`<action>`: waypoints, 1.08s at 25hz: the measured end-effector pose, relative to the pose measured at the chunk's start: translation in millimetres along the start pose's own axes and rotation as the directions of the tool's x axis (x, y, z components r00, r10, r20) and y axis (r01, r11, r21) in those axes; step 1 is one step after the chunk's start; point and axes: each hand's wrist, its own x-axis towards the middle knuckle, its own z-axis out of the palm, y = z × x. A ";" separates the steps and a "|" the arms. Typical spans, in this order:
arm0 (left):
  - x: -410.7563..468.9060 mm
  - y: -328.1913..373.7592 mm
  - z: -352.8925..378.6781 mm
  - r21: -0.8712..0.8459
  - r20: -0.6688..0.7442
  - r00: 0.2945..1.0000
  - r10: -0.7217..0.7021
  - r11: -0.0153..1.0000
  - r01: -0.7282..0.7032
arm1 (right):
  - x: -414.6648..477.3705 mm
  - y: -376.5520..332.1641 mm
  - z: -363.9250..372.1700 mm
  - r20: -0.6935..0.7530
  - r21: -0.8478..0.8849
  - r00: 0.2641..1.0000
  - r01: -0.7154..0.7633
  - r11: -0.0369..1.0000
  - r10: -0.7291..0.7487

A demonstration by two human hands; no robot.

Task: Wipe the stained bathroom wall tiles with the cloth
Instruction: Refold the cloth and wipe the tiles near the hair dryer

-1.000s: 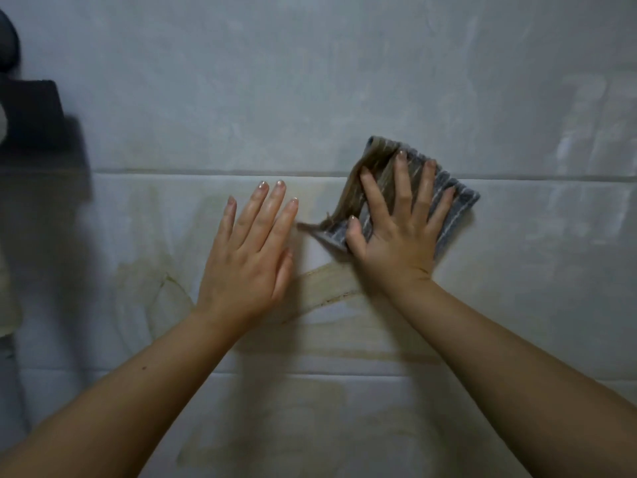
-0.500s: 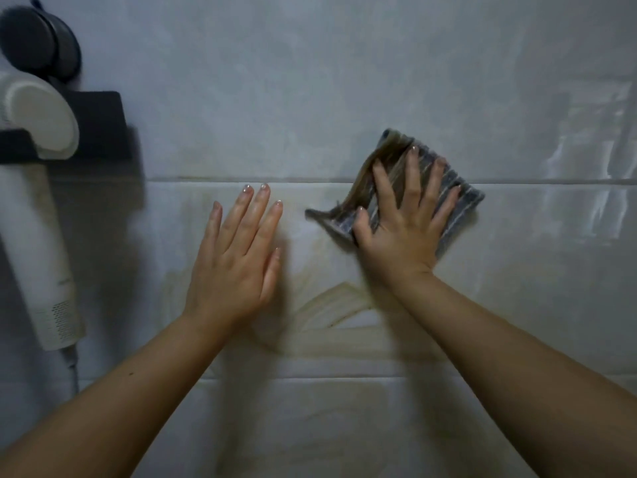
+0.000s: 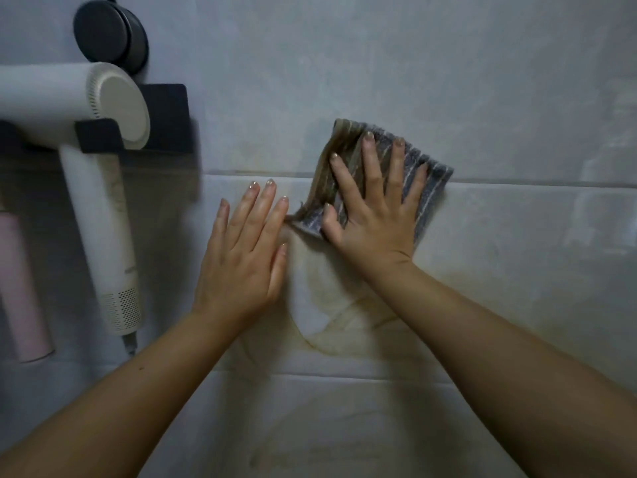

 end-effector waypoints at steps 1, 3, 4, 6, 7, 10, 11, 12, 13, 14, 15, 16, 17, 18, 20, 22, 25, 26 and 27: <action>-2.8 -1.4 -0.3 -0.002 0.001 1.000 -0.007 1.000 0.007 | -9.2 -12.1 1.5 0.012 0.026 0.999 0.038 0.999 -0.038; -11.2 -4.2 -1.1 -0.008 0.012 1.000 -0.010 1.000 0.010 | -50.9 -25.8 2.3 0.063 0.063 0.982 0.175 0.983 -0.179; -15.0 -6.3 -2.4 -0.007 0.014 1.000 -0.010 1.000 0.010 | -72.4 -24.8 -0.8 0.079 0.059 0.966 0.241 0.969 -0.245; -19.8 -13.8 -7.5 0.006 0.018 1.000 -0.013 1.000 0.013 | -88.1 -15.3 -4.9 0.089 0.026 0.940 0.329 0.944 -0.330; -20.5 -18.6 -10.2 0.015 0.024 0.999 -0.020 1.000 0.020 | -78.5 -10.4 -3.2 0.070 0.008 0.942 0.328 0.945 -0.327; -18.0 -30.4 -14.6 0.029 0.028 0.997 -0.066 0.997 0.065 | -10.8 -17.7 4.3 0.003 -0.023 0.996 0.094 0.995 -0.094; -18.5 -31.6 -14.4 0.025 0.027 0.996 -0.080 0.996 0.080 | 4.2 -27.2 6.5 0.002 -0.015 1.000 0.027 1.000 -0.027; -19.9 -31.8 -13.6 0.019 0.024 0.996 -0.089 0.996 0.088 | 8.6 -38.2 8.5 0.004 -0.006 1.000 0.012 1.000 -0.012; -22.7 -31.8 -13.1 0.013 0.024 0.996 -0.091 0.996 0.091 | 1.0 -48.5 9.8 0.011 0.016 0.999 0.042 0.999 -0.043; -26.6 -31.1 -12.6 0.009 0.028 0.996 -0.090 0.996 0.089 | -16.3 -56.0 9.9 0.033 0.041 0.994 0.107 0.993 -0.109; -31.2 -31.1 -12.7 0.012 0.036 0.995 -0.088 0.996 0.088 | -39.1 -59.2 9.0 0.052 0.053 0.981 0.185 0.981 -0.188; -35.7 -32.0 -13.2 0.021 0.047 0.995 -0.091 0.996 0.090 | -59.6 -57.6 5.4 0.074 0.052 0.963 0.257 0.965 -0.261; -40.0 -33.8 -14.2 0.034 0.060 0.993 -0.100 0.995 0.098 | -70.2 -52.7 2.9 0.090 0.038 0.945 0.311 0.950 -0.313; -43.3 -36.2 -15.5 0.047 0.073 0.991 -0.111 0.993 0.107 | -67.2 -47.3 3.4 0.090 0.022 0.938 0.334 0.942 -0.335; -46.3 -39.7 -17.6 0.051 0.092 0.986 -0.139 0.990 0.135 | -33.6 -47.4 8.2 0.057 -0.016 0.967 0.251 0.968 -0.249; -47.7 -39.2 -18.8 0.021 0.092 0.981 -0.169 0.986 0.168 | 2.1 -62.8 12.7 0.049 -0.001 0.994 0.102 0.995 -0.102; -52.5 -37.7 -20.5 -0.062 0.083 0.975 -0.208 0.975 0.213 | -11.9 -93.5 17.8 0.075 0.064 0.980 0.177 0.982 -0.182; -55.1 -37.7 -21.1 -0.082 0.085 0.974 -0.211 0.972 0.218 | -33.5 -97.8 17.5 0.094 0.076 0.960 0.255 0.964 -0.262; -58.4 -38.0 -21.9 -0.095 0.089 0.974 -0.209 0.971 0.218 | -54.8 -96.4 16.3 0.101 0.077 0.936 0.330 0.941 -0.336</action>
